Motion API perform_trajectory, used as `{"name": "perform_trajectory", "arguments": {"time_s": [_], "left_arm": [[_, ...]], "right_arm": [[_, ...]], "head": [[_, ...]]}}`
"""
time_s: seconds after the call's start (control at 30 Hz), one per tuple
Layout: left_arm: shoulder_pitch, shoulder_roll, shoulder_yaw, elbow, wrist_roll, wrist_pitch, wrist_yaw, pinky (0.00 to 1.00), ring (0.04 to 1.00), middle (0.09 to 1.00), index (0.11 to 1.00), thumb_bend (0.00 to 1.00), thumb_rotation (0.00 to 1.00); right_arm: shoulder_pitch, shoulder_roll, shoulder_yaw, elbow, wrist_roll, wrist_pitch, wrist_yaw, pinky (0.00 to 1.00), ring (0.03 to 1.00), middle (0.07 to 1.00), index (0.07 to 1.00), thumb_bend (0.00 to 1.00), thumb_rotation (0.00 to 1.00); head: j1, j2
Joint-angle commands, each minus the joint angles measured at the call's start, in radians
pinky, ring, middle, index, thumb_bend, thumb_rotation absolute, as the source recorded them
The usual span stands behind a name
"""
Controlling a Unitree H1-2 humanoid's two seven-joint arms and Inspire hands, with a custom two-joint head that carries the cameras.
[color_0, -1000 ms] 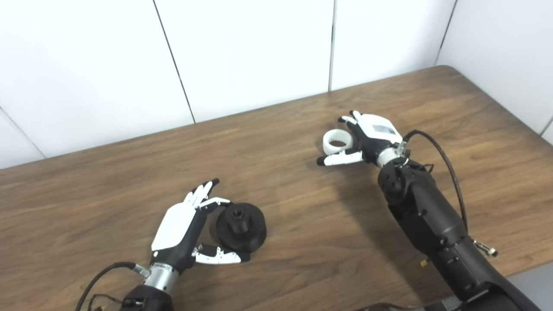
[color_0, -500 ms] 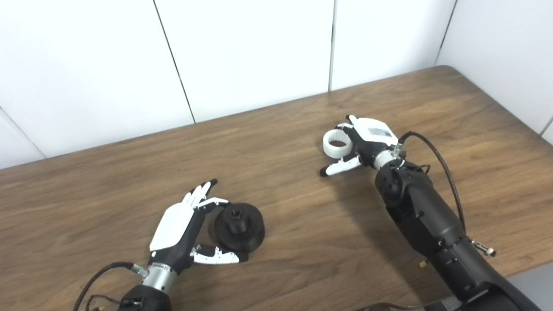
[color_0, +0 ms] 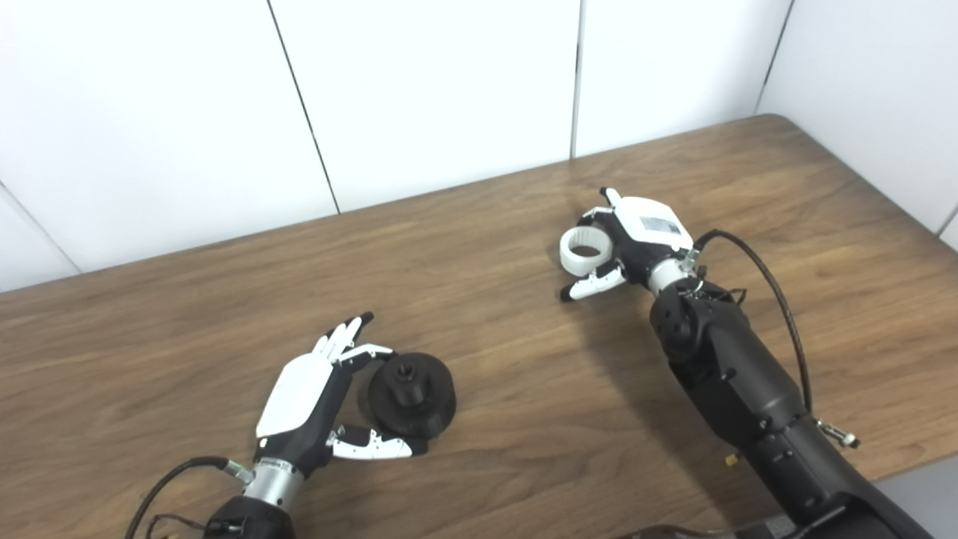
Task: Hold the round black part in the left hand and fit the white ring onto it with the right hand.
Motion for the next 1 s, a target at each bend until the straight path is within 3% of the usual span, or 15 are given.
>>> {"name": "perform_trajectory", "arguments": {"time_s": [0.0,0.1,0.27,0.5,0.97], "left_arm": [[-0.004,0.02,0.008,-0.021,0.011,0.01,-0.01,1.0,1.0,1.0,0.618,0.9,0.31],[-0.004,0.021,0.009,-0.026,0.013,0.015,-0.017,1.0,1.0,1.0,0.619,0.89,0.3],[-0.005,0.02,0.011,-0.031,0.017,0.019,-0.018,1.0,1.0,1.0,0.617,0.89,0.32],[-0.006,0.025,0.014,-0.039,0.02,0.03,-0.03,1.0,1.0,1.0,0.618,0.9,0.32],[-0.012,0.022,0.02,-0.047,0.019,0.042,-0.036,1.0,1.0,1.0,0.618,0.9,0.29]], "right_arm": [[-0.018,-0.011,-0.025,0.0,0.004,-0.011,-0.079,0.84,0.922,0.953,0.732,0.76,0.27],[-0.015,-0.01,-0.026,0.005,0.022,-0.019,-0.123,0.85,0.895,0.923,0.692,0.71,0.22],[-0.014,-0.016,-0.021,0.008,0.039,-0.014,-0.148,0.85,0.89,0.914,0.678,0.68,0.21],[-0.016,-0.021,-0.018,0.006,0.052,0.001,-0.134,0.88,0.898,0.925,0.704,0.67,0.24],[-0.016,-0.02,-0.009,-0.003,0.046,0.013,-0.094,0.84,0.909,0.94,0.746,0.75,0.29]], "head": [[0.001,0.004],[0.002,0.005],[0.003,0.009],[0.007,0.015],[0.011,0.023]]}}
